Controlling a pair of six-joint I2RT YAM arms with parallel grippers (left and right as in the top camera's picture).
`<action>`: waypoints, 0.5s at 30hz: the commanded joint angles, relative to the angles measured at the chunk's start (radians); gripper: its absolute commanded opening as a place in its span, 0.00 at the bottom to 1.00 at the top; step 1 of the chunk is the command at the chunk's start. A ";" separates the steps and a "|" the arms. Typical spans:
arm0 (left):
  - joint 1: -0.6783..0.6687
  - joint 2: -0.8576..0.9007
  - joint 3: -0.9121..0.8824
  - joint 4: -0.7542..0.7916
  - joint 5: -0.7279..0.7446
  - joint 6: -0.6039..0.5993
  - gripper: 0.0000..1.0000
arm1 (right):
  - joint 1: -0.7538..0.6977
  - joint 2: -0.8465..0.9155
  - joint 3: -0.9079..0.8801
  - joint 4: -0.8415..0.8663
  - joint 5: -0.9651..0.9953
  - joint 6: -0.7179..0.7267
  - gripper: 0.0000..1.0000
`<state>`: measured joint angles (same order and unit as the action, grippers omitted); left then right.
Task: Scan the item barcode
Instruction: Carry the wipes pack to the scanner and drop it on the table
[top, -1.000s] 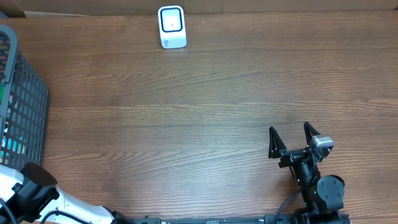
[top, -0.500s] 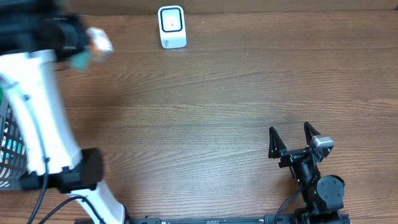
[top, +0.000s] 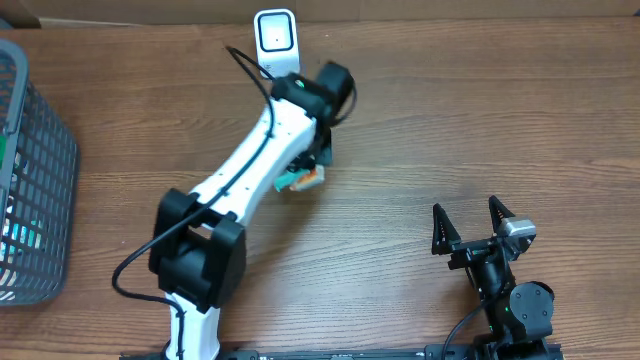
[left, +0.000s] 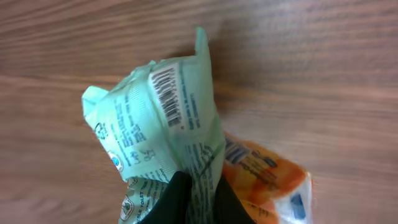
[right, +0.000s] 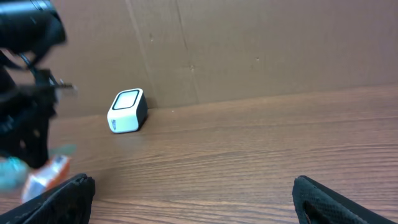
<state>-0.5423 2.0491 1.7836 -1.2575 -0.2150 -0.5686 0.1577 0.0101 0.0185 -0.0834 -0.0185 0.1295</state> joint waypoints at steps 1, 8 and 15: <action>-0.023 -0.009 -0.066 0.072 -0.058 -0.067 0.38 | -0.002 -0.007 -0.011 0.003 0.006 -0.004 1.00; 0.010 -0.016 -0.017 0.047 -0.089 -0.060 0.75 | -0.002 -0.007 -0.011 0.003 0.006 -0.004 1.00; 0.156 -0.043 0.153 -0.089 -0.050 0.016 0.68 | -0.002 -0.007 -0.011 0.003 0.006 -0.004 1.00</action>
<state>-0.4595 2.0476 1.8542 -1.3285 -0.2703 -0.6083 0.1574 0.0101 0.0185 -0.0837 -0.0189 0.1299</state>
